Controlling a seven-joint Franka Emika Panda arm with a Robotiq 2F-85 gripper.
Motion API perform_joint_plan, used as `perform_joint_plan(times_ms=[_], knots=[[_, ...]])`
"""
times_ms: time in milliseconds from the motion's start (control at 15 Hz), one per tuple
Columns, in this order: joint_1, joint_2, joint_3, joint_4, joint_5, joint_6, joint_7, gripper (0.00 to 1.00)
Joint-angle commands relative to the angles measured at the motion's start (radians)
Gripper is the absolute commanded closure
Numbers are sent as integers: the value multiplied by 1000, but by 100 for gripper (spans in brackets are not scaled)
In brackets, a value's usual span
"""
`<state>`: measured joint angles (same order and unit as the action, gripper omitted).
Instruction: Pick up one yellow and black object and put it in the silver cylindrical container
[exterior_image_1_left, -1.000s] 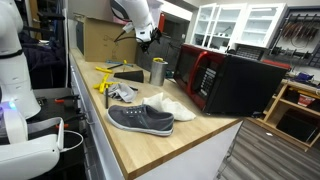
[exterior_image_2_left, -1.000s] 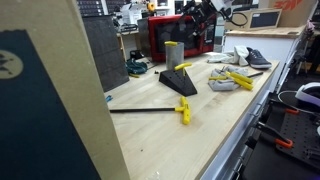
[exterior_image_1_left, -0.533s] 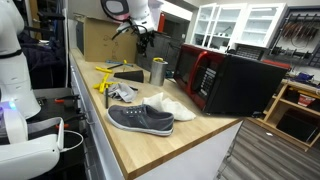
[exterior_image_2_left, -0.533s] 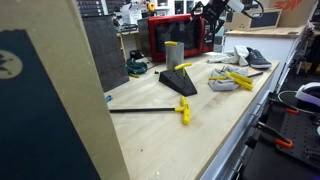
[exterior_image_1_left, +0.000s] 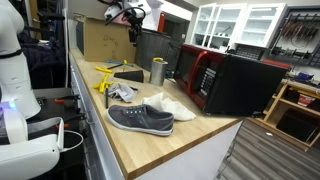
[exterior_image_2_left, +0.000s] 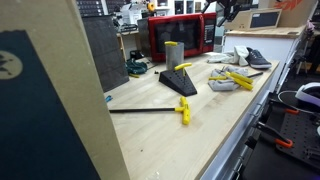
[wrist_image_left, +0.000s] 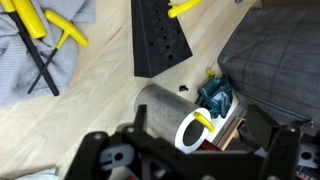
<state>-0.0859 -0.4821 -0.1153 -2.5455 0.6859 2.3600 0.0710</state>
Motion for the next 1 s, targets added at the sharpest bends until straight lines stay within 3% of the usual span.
perform_joint_plan(times_ms=[0, 267, 333, 933], knots=[[20, -106, -45, -33, -9, -133, -97, 0], [19, -159, -59, -34, 4, -252, -158, 0], [4, -120, -41, -15, 0, -215, -131, 0], [9, -142, -42, -26, 0, -236, -142, 0]])
